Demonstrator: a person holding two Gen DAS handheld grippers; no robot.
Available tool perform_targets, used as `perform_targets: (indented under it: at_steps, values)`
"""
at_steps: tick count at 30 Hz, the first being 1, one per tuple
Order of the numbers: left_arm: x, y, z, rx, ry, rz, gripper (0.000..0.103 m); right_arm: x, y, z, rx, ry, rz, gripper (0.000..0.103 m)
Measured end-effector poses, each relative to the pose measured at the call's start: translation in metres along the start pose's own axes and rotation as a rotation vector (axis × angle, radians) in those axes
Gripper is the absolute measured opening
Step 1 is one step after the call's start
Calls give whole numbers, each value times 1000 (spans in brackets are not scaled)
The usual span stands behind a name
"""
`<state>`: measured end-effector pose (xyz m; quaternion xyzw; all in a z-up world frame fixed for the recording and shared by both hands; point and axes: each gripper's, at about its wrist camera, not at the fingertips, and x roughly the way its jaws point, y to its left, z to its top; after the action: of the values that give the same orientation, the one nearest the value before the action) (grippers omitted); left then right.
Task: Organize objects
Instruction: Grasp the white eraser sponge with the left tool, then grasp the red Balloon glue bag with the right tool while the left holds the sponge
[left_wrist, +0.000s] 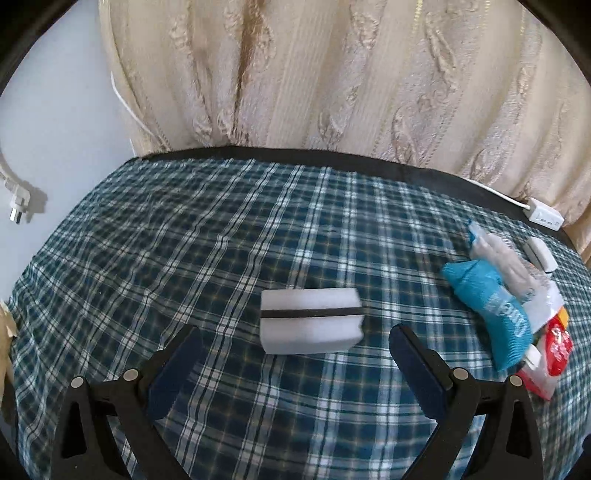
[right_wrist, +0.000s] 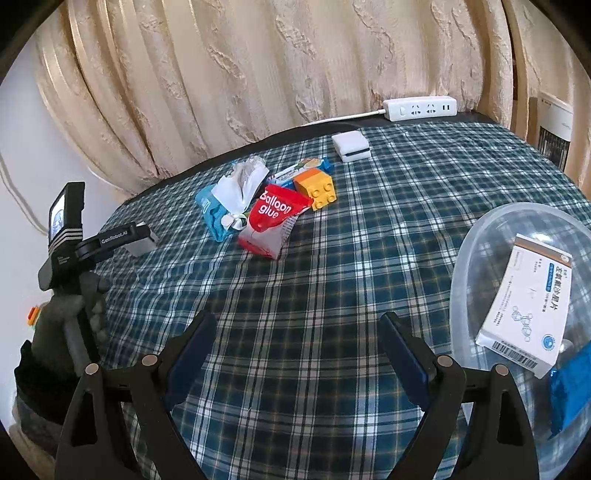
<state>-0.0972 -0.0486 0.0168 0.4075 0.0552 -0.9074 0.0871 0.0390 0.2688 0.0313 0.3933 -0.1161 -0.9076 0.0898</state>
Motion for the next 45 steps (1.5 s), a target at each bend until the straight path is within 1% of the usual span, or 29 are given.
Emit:
perform_targets:
  at_steps: [4, 5, 10, 12, 13, 15, 17, 20, 26, 33, 39, 45]
  values:
    - [6, 6, 1, -18, 6, 11, 102, 4, 1, 0, -2, 9, 5, 90]
    - [7, 6, 1, -19, 6, 11, 100, 5, 2, 1, -3, 11, 6, 90]
    - [12, 4, 2, -10, 20, -11, 80, 9, 5, 2, -3, 21, 10, 91]
    - [14, 5, 3, -12, 23, -32, 72, 12, 5, 2, -2, 27, 11, 91]
    - [14, 5, 3, -13, 22, -43, 70, 13, 6, 2, -2, 29, 12, 90]
    - [12, 4, 3, -7, 16, -58, 60, 14, 8, 3, -6, 32, 12, 90]
    - [9, 1, 3, 5, 9, -70, 54, 14, 10, 3, -11, 34, 11, 91]
    - [4, -2, 2, 21, -8, -65, 54, 17, 13, 5, -17, 39, 9, 90]
    - [-14, -5, 3, 24, -42, -102, 54, 29, 13, 12, -7, 59, 1, 90]
    - [-35, -18, -3, 69, -80, -147, 54, 48, 12, 31, 30, 80, -9, 91]
    - [-44, -26, -7, 99, -89, -172, 54, 66, 16, 49, 42, 82, -37, 90]
    - [-45, -30, -11, 115, -89, -167, 54, 87, 23, 66, 53, 106, -19, 90]
